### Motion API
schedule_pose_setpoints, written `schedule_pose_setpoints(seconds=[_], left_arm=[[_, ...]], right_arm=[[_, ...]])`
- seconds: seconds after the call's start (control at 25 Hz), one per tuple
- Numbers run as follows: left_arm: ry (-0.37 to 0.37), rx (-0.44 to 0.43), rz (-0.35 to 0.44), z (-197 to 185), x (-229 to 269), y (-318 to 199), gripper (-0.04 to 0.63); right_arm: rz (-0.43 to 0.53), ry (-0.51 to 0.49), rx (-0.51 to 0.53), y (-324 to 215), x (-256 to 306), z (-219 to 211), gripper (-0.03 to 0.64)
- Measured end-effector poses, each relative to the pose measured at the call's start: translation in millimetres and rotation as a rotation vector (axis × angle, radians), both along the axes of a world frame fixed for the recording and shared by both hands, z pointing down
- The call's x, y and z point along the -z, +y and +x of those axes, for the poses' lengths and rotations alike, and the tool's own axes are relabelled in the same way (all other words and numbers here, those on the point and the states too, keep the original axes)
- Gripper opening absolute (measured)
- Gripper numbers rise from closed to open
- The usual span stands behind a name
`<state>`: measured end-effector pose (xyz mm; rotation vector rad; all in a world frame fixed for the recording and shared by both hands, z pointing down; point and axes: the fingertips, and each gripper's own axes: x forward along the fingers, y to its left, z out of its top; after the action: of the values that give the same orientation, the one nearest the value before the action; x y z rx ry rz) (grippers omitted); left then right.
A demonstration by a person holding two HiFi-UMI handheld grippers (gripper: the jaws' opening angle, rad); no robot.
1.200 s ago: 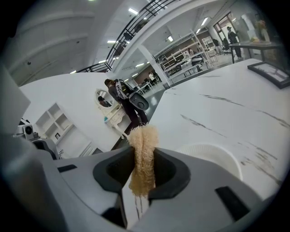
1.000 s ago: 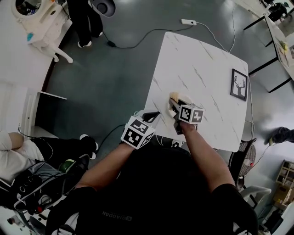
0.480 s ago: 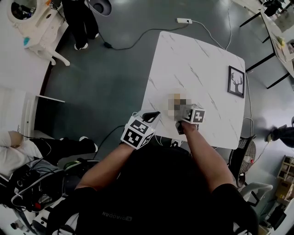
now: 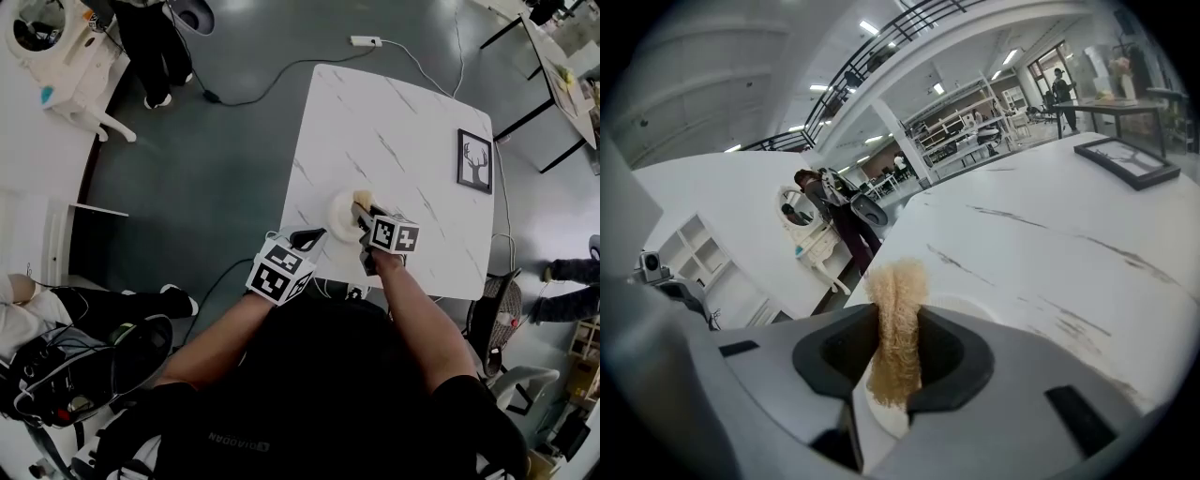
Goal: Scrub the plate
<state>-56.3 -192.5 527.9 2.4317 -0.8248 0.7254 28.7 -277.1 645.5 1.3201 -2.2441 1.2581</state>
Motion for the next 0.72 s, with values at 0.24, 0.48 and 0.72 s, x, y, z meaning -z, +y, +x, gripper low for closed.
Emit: schedule_pose_setpoints(seconds=[0.24, 0.48, 0.72], left_arm=[[0.004, -0.013, 0.005, 12, -4, 2, -0.002], [0.008, -0.027, 0.004, 18, -2, 1, 0.0], [0.004, -0.036, -0.002, 22, -4, -2, -0.002]], right_arm=[[0.002, 0.034, -0.044, 4, -3, 27, 0.107], [-0.006, 0.047, -0.075, 5, -4, 43, 0.107], [-0.015, 0.066, -0.105, 5, -8, 61, 0.107]])
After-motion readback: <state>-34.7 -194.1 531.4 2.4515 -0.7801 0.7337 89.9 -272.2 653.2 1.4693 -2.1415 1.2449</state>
